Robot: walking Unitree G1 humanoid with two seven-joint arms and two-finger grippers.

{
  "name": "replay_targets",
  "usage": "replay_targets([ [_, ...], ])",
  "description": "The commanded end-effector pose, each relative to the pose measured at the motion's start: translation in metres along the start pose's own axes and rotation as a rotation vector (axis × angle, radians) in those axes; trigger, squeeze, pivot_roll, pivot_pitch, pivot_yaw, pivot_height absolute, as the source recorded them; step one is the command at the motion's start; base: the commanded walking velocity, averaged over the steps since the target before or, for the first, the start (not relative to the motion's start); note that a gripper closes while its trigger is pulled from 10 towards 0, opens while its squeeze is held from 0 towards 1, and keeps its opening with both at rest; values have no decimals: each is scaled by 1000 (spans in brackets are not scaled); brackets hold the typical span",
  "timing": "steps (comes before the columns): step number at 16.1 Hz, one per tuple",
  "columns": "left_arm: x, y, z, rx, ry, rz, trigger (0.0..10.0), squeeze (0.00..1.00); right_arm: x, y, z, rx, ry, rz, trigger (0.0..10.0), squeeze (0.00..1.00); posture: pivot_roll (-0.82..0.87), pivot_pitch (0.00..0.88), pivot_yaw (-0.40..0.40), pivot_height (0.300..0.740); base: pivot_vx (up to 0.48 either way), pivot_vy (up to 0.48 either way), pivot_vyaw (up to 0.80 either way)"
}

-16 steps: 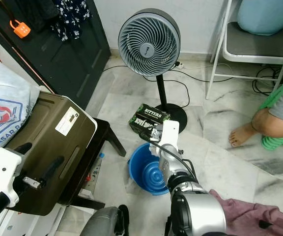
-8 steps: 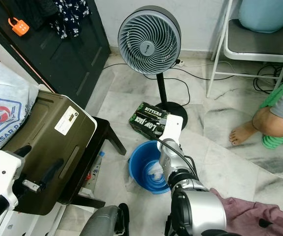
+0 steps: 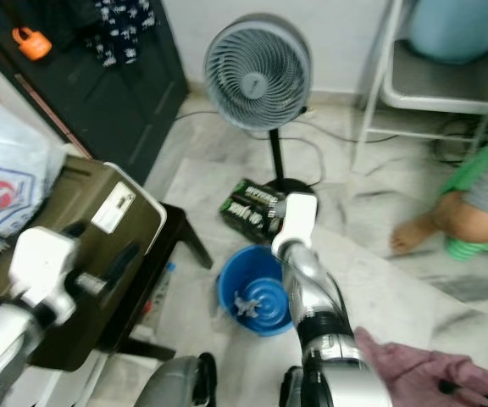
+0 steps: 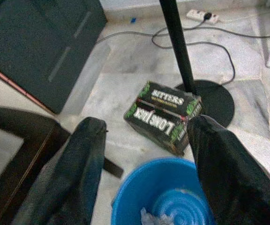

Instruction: Clean up the room

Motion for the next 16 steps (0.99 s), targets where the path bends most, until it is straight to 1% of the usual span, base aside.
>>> replay_targets([
  [1,0,-6,-4,-17,23,-1,10000,0,-10,5,3,1,65,25,10000,1000,79,67,95,740,0,0,0],
  [3,3,-4,-18,16,48,20,10000,0,-11,14,17,43,116,19,10000,1000,45,29,81,740,0,0,0],
  [4,5,-4,-27,35,69,33,10000,0,-7,19,25,60,126,21,10000,1000,19,0,76,740,0,0,0],
  [5,5,-5,-30,39,78,39,10000,0,-5,19,31,64,124,19,10000,1000,5,0,73,740,0,0,0],
  [6,7,-7,-35,43,96,52,10000,0,1,20,41,69,112,18,10000,1000,-13,0,72,740,0,0,0],
  [8,8,-11,-43,44,152,72,10000,0,9,23,54,96,83,2,10000,1000,-36,0,67,740,0,0,0],
  [9,8,-12,-45,48,165,86,10000,0,12,27,58,124,66,9,10000,1000,-42,0,64,740,0,0,0],
  [10,9,-13,-50,66,197,117,10000,0,22,38,70,192,10,-9,10000,1000,-64,0,62,740,0,0,0],
  [11,8,-15,-50,65,210,118,10000,0,27,38,77,215,-17,-7,10000,1000,-73,0,62,740,0,0,0],
  [12,6,-22,-50,55,231,111,10000,0,33,34,87,235,-49,21,10000,1000,-91,0,67,740,0,0,0],
  [14,5,-30,-52,44,262,121,10000,0,40,31,93,258,-85,60,10000,1000,-108,0,74,740,0,0,0],
  [15,6,-34,-54,40,268,123,10000,0,45,31,94,266,-110,64,10000,1000,-120,0,81,740,0,0,0],
  [16,6,-35,-57,45,284,100,10000,0,47,31,96,266,-121,74,10000,1000,-123,0,81,740,0,0,0],
])
Point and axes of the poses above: a point about 5 cm out from each wrist's last joint towards the gripper, its own z axis pointing back from the gripper into the wrist, its own y axis along the axis of the wrist's last joint, x = y × z, the point moved 1 cm from there along -z, pointing out of the wrist towards the gripper, and after that the axes turned 14 degrees about -z, right-handed, at the moved point
